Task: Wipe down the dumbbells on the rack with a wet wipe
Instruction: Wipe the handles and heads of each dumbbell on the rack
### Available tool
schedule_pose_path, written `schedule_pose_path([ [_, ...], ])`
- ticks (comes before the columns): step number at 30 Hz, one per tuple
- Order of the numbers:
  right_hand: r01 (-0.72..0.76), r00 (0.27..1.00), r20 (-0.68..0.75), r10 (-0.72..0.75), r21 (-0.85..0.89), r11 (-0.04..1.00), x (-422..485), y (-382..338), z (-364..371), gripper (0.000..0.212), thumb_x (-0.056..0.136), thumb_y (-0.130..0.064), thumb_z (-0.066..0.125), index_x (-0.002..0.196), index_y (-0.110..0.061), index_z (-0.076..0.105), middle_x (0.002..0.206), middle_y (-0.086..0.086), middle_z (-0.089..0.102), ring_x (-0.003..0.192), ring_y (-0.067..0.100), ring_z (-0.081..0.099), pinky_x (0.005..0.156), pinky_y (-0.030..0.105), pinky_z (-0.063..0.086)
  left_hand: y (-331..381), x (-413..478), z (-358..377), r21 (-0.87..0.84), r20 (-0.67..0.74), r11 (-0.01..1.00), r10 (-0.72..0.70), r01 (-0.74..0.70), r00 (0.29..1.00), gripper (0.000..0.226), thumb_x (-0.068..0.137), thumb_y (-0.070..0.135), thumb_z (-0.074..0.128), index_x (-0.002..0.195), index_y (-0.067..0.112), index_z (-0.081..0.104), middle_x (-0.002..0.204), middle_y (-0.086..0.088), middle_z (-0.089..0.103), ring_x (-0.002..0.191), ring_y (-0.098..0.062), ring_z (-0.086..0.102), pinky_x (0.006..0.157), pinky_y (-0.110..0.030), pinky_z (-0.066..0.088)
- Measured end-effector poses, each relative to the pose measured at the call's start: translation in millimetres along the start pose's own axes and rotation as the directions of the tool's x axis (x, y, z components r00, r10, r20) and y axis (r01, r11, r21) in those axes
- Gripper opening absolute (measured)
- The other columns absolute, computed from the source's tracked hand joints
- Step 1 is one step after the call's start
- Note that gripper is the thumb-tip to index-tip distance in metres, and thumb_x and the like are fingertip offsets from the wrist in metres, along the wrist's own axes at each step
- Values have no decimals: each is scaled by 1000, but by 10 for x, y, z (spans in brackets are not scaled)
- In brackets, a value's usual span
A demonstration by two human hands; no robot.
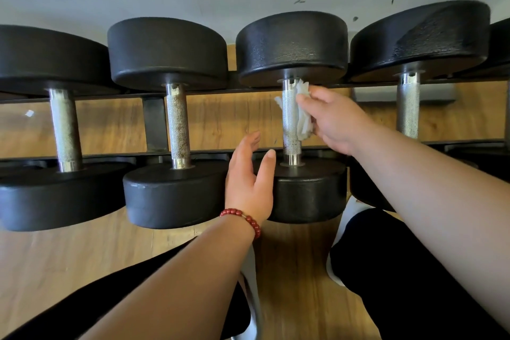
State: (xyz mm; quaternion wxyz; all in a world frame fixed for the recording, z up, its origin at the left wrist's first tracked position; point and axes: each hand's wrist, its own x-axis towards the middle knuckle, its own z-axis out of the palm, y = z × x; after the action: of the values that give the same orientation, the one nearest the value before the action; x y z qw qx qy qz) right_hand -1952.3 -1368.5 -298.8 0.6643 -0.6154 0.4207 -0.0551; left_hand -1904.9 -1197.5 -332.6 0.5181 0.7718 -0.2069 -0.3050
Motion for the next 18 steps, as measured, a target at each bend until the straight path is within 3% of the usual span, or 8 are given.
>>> schedule_pose_path([
  [4, -140, 989, 70, 127, 234, 962, -7, 77, -21, 36, 102, -25, 45, 137, -16, 49, 120, 7, 64, 108, 21, 63, 92, 36, 52, -6, 2, 1, 8, 4, 1000, 3, -3, 1000, 46, 88, 49, 43, 133, 42, 41, 140, 16, 47, 129, 2, 42, 112, -35, 37],
  [8, -221, 955, 221, 201, 71, 973, -73, 234, -119, 42, 101, -8, 44, 142, -13, 44, 122, 10, 66, 113, 23, 63, 100, 39, 49, -9, 5, -1, 8, -2, 1000, 2, -2, 1000, 46, 89, 49, 42, 134, 40, 42, 140, 16, 46, 130, 1, 42, 112, -37, 37],
  [12, -11, 988, 143, 51, -271, 963, -25, 118, -124, 34, 99, -14, 51, 133, -17, 53, 117, 1, 66, 110, 21, 63, 101, 45, 48, -3, 3, -5, 27, 0, 1000, 8, -8, 1000, 52, 90, 49, 40, 139, 34, 43, 141, 14, 47, 130, 0, 42, 112, -38, 37],
  [15, 58, 998, 30, -54, -165, 985, -6, -13, -79, 24, 100, -19, 50, 123, -20, 60, 114, 1, 68, 107, 22, 65, 91, 40, 52, -18, 7, -3, 33, -2, 999, 5, -5, 1000, 53, 90, 50, 40, 140, 32, 43, 141, 15, 47, 130, 0, 42, 112, -38, 37],
  [17, 38, 999, -23, -40, -83, 996, -22, -17, -13, 27, 102, -21, 47, 126, -17, 58, 116, 4, 66, 107, 22, 64, 91, 39, 53, -17, 13, 0, 36, -5, 999, 7, -6, 1000, 53, 90, 50, 40, 140, 32, 43, 141, 15, 47, 130, 0, 42, 112, -38, 37],
  [18, 12, 999, -32, -17, -132, 991, -68, 6, 18, 29, 103, -23, 45, 129, -17, 56, 116, 5, 66, 104, 20, 64, 90, 37, 54, -13, 12, 2, 34, -5, 999, 6, -6, 1000, 53, 90, 49, 40, 140, 32, 43, 141, 15, 47, 130, 0, 42, 112, -38, 37],
])
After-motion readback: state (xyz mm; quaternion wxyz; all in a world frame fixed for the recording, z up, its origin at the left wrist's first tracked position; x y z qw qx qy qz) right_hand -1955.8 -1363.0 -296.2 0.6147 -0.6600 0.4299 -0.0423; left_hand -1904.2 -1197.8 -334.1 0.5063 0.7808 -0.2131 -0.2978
